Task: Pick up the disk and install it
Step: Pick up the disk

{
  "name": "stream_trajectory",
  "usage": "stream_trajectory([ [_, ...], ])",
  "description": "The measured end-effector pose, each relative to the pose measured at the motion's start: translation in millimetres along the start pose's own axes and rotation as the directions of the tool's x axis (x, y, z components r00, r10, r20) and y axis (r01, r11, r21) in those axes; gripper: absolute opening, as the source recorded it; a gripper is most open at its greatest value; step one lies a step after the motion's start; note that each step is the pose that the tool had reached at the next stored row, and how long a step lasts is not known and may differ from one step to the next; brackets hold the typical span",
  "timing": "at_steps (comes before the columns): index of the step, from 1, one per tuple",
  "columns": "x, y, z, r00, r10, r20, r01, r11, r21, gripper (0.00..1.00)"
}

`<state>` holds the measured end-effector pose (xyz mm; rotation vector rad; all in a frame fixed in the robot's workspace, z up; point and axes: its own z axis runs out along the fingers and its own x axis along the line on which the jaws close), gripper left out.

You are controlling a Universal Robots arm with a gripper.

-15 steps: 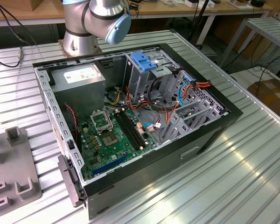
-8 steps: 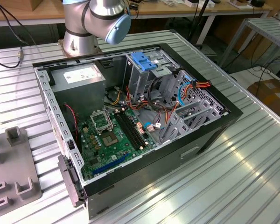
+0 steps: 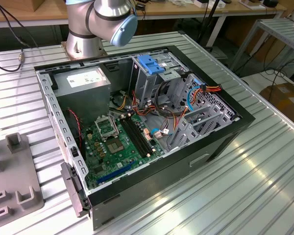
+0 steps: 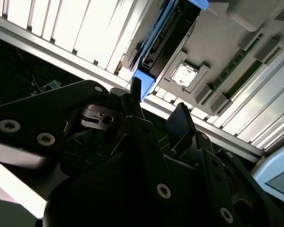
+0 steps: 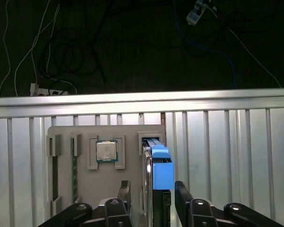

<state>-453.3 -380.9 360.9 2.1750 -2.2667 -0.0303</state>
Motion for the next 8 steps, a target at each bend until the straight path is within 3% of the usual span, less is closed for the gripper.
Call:
stream_trajectory([
  [3, 0.0, 0.2, 3.0, 1.0000, 0.000, 0.0002, 0.000, 0.9999, 0.0101, 0.50],
  [5, -0.1, 6.7, 8.6, 1.0000, 0.000, 0.0007, 0.000, 0.9998, 0.0177, 0.50],
  [8, -3.5, 6.8, 12.8, 1.0000, 0.000, 0.0005, 0.000, 0.9998, 0.0176, 0.50],
])
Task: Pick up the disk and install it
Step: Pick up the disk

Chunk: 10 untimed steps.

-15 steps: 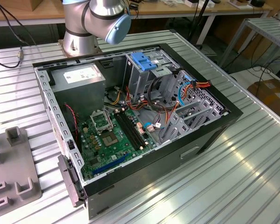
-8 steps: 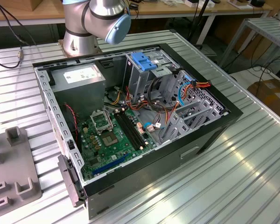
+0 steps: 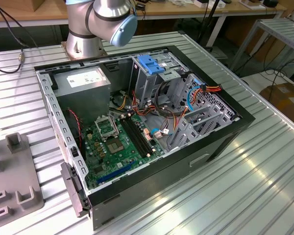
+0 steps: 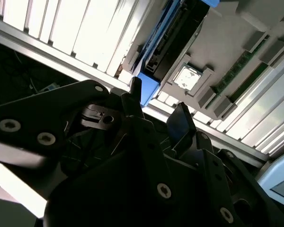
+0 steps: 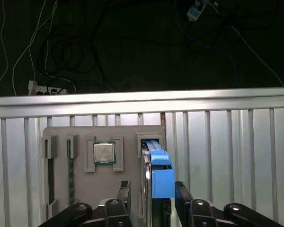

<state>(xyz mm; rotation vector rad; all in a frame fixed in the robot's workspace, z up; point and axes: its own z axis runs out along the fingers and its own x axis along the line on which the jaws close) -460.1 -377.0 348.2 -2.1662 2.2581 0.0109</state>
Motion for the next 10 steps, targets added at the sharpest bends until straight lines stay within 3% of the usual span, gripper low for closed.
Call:
stream_trajectory([
  [10, -1.1, 0.1, 11.8, 1.0000, 0.000, 0.0001, 0.000, 1.0000, -0.0001, 0.50],
])
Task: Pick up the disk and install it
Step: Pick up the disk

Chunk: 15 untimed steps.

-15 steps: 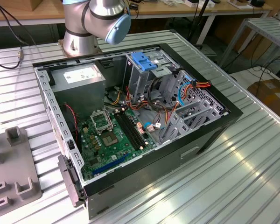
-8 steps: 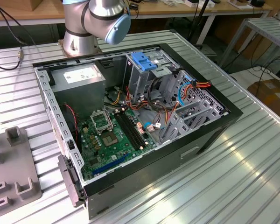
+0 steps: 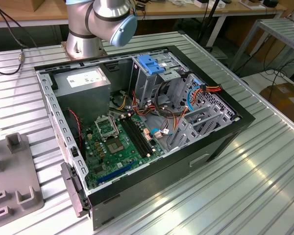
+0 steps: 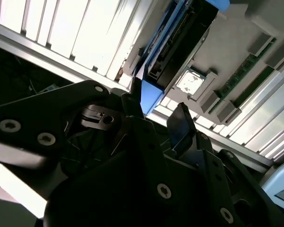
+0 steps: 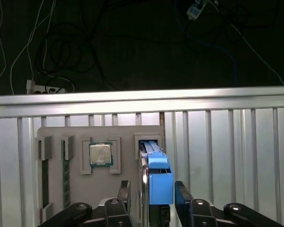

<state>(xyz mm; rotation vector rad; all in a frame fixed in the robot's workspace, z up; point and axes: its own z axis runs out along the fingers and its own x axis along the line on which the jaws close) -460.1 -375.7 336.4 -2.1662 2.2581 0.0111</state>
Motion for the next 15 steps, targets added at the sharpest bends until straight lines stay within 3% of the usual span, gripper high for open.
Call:
stream_trajectory([
  [7, 0.1, 0.1, 6.0, 1.0000, 0.000, 0.0004, 0.000, 1.0000, 0.0000, 0.50],
  [15, 0.1, 1.5, 18.5, 1.0000, 0.000, 0.0007, 0.000, 1.0000, 0.0000, 0.50],
])
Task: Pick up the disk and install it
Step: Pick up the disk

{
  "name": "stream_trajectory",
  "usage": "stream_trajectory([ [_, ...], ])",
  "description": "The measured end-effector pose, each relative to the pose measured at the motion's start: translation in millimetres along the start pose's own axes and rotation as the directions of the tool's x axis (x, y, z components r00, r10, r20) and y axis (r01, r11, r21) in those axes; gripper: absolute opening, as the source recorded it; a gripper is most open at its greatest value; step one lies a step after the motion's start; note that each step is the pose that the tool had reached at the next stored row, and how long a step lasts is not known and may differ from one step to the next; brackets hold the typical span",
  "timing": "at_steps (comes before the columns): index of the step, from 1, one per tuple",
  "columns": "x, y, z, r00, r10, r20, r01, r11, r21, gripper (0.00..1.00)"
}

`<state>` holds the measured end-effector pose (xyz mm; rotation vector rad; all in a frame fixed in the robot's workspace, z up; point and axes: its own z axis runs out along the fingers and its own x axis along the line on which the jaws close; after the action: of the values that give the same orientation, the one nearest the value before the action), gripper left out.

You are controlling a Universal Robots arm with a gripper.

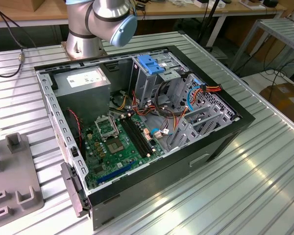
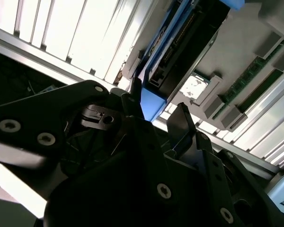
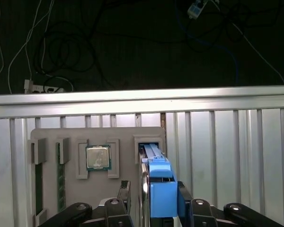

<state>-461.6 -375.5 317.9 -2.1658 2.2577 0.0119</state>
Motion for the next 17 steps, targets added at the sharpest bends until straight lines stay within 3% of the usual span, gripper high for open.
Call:
stream_trajectory([
  [8, 0.1, 0.3, 15.0, 1.0000, 0.000, 0.0000, 0.000, 1.0000, -0.0001, 0.50],
  [17, -2.1, 0.4, 17.5, 1.0000, 0.000, 0.0000, 0.000, 1.0000, 0.0001, 0.50],
])
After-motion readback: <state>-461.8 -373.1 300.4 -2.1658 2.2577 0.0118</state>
